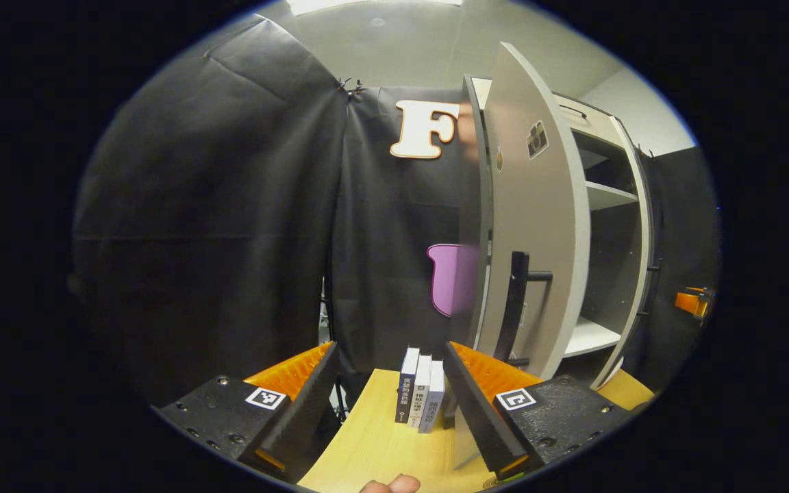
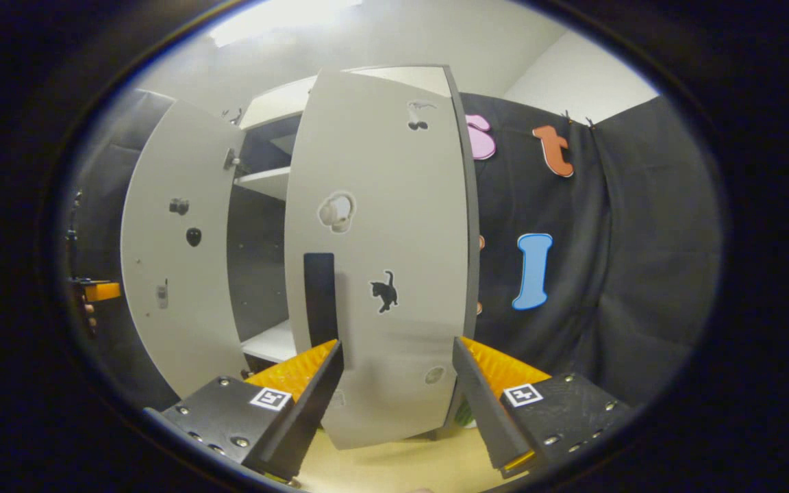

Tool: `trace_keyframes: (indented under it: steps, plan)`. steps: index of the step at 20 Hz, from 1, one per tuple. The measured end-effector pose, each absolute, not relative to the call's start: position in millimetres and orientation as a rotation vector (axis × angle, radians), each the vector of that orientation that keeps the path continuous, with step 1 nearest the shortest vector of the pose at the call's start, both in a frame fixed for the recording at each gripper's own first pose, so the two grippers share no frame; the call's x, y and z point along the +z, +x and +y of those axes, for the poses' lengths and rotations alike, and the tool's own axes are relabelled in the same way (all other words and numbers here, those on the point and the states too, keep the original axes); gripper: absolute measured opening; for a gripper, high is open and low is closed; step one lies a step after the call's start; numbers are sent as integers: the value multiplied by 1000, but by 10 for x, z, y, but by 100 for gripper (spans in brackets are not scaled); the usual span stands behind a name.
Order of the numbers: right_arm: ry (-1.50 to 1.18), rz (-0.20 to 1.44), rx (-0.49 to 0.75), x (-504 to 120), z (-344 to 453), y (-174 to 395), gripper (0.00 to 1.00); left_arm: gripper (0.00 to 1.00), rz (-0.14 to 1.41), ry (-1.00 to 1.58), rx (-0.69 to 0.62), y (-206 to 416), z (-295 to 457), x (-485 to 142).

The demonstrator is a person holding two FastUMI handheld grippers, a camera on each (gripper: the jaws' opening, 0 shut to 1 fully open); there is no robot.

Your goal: Grasp the bottle in the cabinet with the left hand and place it on the coaster, then close the right door with the right hand and the left door with the left hand.

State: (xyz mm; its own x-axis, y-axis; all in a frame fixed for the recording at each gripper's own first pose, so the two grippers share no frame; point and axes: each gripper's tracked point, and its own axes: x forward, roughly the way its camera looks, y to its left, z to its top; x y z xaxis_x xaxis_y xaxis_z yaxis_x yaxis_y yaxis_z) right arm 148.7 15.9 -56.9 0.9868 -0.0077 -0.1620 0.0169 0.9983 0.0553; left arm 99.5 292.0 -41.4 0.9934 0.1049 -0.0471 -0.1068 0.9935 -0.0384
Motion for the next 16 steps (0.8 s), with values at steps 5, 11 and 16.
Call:
trace_keyframes:
  steps: [5, 11, 16]
  plan:
    - [101, 173, -31, -393, 13, 1221, 97, 96, 41, -19, 60, 1271, 2696, -342]
    - [25, 179, -40, -383, -152, 958, 96, 88, 99, -108, -13, 1350, 2222, -412]
    - [-33, 176, -26, -432, -202, 750, 94, 93, 139, -104, -70, 1337, 1803, -392]
